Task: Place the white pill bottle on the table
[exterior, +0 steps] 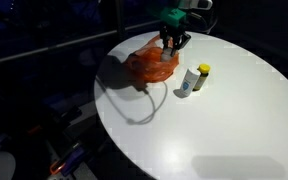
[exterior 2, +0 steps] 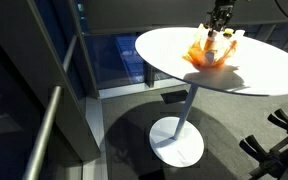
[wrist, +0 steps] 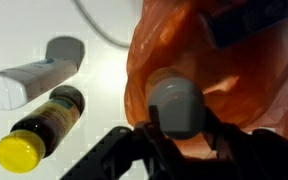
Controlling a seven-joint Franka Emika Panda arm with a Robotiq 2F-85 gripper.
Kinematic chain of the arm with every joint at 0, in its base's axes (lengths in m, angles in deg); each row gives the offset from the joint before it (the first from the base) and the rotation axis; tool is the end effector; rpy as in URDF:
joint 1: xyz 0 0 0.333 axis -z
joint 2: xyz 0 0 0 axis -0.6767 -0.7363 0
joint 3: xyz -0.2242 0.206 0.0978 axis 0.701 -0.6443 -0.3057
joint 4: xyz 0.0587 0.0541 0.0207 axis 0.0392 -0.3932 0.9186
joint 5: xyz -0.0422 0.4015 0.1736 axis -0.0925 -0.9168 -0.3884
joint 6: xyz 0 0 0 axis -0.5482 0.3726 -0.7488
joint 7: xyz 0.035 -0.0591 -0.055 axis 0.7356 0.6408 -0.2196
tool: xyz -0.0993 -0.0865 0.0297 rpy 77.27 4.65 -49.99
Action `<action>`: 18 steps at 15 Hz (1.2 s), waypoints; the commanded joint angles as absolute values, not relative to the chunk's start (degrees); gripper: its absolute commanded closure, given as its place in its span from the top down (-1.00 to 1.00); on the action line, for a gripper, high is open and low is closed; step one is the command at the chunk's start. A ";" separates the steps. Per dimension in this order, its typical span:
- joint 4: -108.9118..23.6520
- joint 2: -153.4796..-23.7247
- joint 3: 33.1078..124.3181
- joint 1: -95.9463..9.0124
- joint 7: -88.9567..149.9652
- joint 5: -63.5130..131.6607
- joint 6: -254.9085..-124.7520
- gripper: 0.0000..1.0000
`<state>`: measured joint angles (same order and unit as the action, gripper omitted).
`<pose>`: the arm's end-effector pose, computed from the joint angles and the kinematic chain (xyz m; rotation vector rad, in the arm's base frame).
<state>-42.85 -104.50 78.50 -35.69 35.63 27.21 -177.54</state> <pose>0.7123 -0.1251 0.2409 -3.0980 0.3191 0.0674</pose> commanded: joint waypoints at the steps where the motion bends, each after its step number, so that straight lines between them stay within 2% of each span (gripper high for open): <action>1: -41.68 -101.54 77.78 -35.17 37.05 26.58 -173.22 -0.61; 10: -36.07 -97.88 79.85 -34.51 33.79 26.74 -164.84 -0.61; 18: -31.88 -99.09 81.91 -31.72 32.45 26.51 -163.79 -0.61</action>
<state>-34.73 -97.82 81.52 -32.43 33.97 27.20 -165.46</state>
